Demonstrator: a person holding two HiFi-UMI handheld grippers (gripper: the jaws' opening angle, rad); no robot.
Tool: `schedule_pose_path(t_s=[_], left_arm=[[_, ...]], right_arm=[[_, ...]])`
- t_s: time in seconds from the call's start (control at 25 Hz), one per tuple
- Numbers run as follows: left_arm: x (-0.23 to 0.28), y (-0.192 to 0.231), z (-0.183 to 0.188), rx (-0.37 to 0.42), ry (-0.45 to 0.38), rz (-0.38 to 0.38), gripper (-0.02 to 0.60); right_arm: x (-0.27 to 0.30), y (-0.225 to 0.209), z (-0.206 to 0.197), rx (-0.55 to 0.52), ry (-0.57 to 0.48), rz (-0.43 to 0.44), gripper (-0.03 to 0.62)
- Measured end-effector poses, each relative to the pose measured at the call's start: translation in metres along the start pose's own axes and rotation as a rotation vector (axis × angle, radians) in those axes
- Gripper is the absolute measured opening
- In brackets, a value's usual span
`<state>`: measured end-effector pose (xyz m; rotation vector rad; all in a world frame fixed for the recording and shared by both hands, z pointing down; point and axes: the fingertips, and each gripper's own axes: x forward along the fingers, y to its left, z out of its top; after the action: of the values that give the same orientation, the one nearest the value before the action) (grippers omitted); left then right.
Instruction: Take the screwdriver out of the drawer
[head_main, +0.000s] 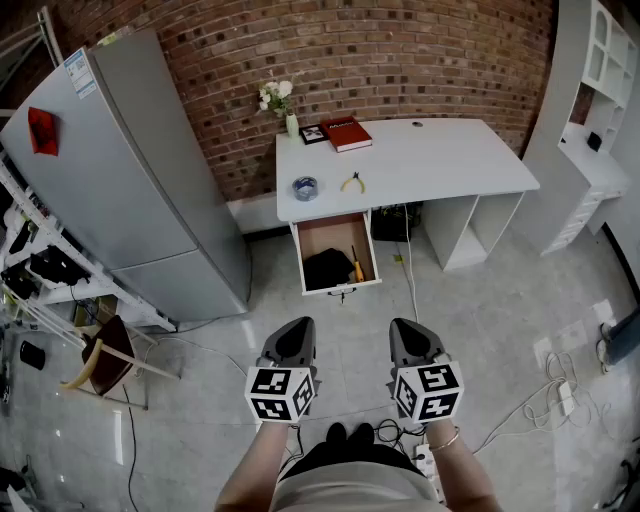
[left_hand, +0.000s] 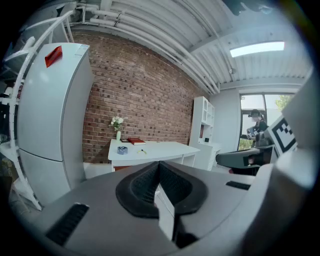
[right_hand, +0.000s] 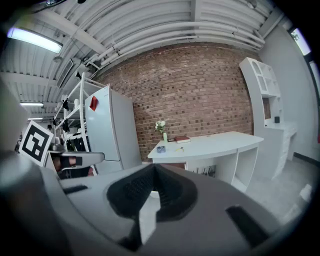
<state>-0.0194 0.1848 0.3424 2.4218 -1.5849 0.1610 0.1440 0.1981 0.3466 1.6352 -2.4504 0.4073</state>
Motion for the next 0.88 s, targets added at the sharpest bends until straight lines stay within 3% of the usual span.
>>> schedule_pose_path(t_s=[0.88], left_arm=[[-0.002, -0.025, -0.010, 0.019, 0.013, 0.032, -0.008]], right_arm=[[-0.013, -0.024, 0.007, 0.002, -0.036, -0.028, 0.018]])
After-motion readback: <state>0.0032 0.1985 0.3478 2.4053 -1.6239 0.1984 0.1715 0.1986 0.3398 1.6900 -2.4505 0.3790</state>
